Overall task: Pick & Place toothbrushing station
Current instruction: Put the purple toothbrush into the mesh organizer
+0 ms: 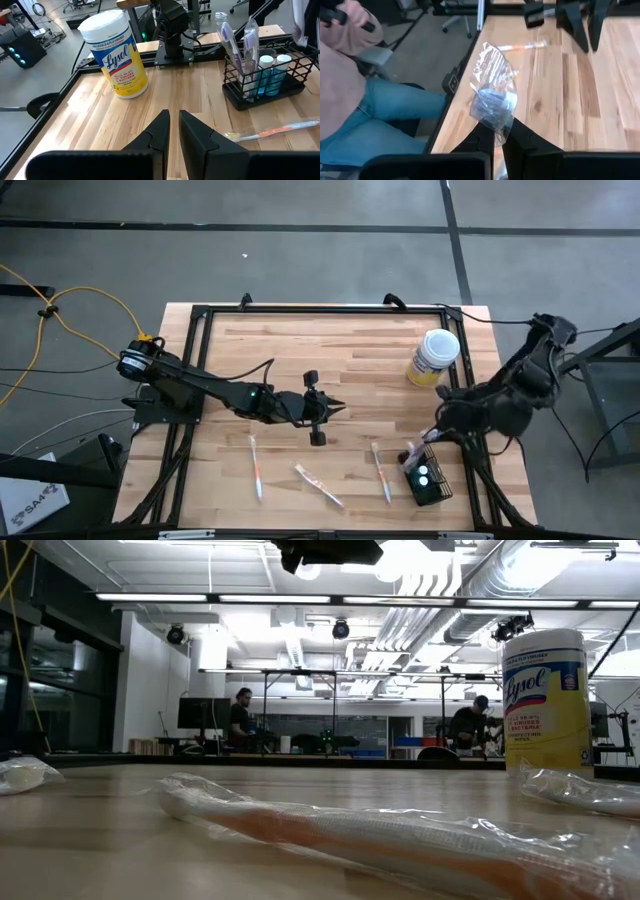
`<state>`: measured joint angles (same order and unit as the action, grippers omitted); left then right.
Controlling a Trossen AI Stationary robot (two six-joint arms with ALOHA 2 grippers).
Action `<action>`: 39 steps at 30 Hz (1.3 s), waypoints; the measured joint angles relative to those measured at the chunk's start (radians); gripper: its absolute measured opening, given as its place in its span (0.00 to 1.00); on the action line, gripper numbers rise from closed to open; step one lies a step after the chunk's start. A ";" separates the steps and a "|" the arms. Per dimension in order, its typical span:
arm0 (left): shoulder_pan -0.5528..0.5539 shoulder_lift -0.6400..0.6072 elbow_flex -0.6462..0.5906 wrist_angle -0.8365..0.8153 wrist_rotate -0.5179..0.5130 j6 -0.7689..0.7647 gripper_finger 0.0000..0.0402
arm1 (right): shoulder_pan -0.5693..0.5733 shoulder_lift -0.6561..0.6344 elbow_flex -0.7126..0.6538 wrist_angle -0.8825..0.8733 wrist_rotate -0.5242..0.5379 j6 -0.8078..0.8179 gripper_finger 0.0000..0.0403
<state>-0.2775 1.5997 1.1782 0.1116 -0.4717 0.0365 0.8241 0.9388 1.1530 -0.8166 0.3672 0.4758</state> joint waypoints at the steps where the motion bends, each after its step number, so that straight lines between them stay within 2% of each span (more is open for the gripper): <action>1: 0.000 0.000 0.000 0.000 0.000 0.000 0.08 | 0.019 0.009 0.000 -0.009 0.022 0.027 0.02; 10: 0.000 0.000 0.000 0.000 0.002 -0.007 0.08 | 0.142 0.080 0.000 -0.118 0.171 0.286 0.02; 23: 0.000 0.001 0.000 0.000 0.002 -0.007 0.08 | 0.179 0.113 0.000 -0.274 0.208 0.563 0.02; 29: 0.000 0.001 0.000 0.000 0.005 -0.007 0.08 | 0.178 0.113 0.000 -0.346 0.211 0.625 0.02; 39: 0.000 0.001 0.000 0.000 0.010 -0.007 0.08 | 0.178 0.113 0.000 -0.367 0.229 0.629 0.02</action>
<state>-0.2779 1.6005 1.1778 0.1120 -0.4622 0.0296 1.0016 1.0519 1.1530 -1.1834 0.5965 1.1046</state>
